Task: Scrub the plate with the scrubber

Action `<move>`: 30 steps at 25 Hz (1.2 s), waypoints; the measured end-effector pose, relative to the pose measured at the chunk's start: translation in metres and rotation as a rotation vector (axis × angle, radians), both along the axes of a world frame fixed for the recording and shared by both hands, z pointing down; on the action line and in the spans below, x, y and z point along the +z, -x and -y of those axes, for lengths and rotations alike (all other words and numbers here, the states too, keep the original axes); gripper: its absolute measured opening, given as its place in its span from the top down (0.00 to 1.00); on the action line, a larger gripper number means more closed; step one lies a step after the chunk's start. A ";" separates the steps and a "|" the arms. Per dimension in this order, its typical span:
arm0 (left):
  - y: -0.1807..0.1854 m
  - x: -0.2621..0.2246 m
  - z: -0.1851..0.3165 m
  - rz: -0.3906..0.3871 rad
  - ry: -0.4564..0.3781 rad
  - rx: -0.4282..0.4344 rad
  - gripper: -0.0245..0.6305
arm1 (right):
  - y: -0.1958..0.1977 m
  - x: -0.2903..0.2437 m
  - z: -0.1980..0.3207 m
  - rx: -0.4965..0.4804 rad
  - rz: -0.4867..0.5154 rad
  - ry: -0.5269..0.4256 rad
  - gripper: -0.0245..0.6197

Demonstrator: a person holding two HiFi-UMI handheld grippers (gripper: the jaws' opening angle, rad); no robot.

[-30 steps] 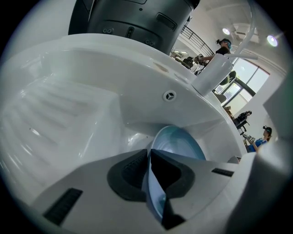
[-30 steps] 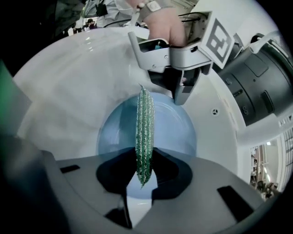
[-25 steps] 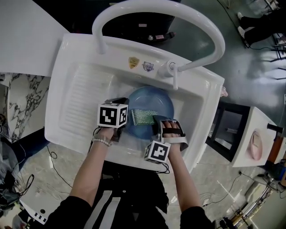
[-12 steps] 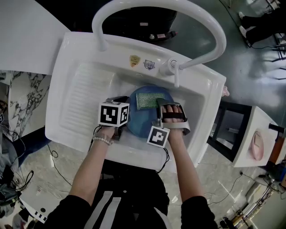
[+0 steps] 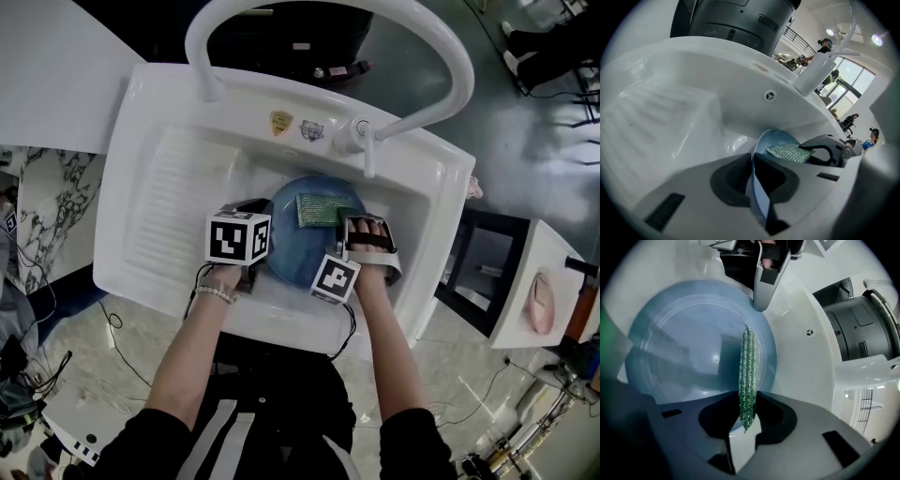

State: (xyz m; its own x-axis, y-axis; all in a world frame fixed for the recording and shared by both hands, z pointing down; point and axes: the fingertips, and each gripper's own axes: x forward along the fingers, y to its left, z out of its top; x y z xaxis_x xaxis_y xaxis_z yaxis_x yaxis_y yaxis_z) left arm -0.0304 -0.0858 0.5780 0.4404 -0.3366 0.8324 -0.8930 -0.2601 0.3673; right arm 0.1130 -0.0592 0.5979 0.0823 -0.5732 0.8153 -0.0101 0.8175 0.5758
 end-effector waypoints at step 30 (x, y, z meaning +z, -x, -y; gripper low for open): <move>-0.007 -0.001 -0.002 -0.030 0.012 0.010 0.93 | -0.002 -0.022 -0.108 0.068 0.122 0.415 0.82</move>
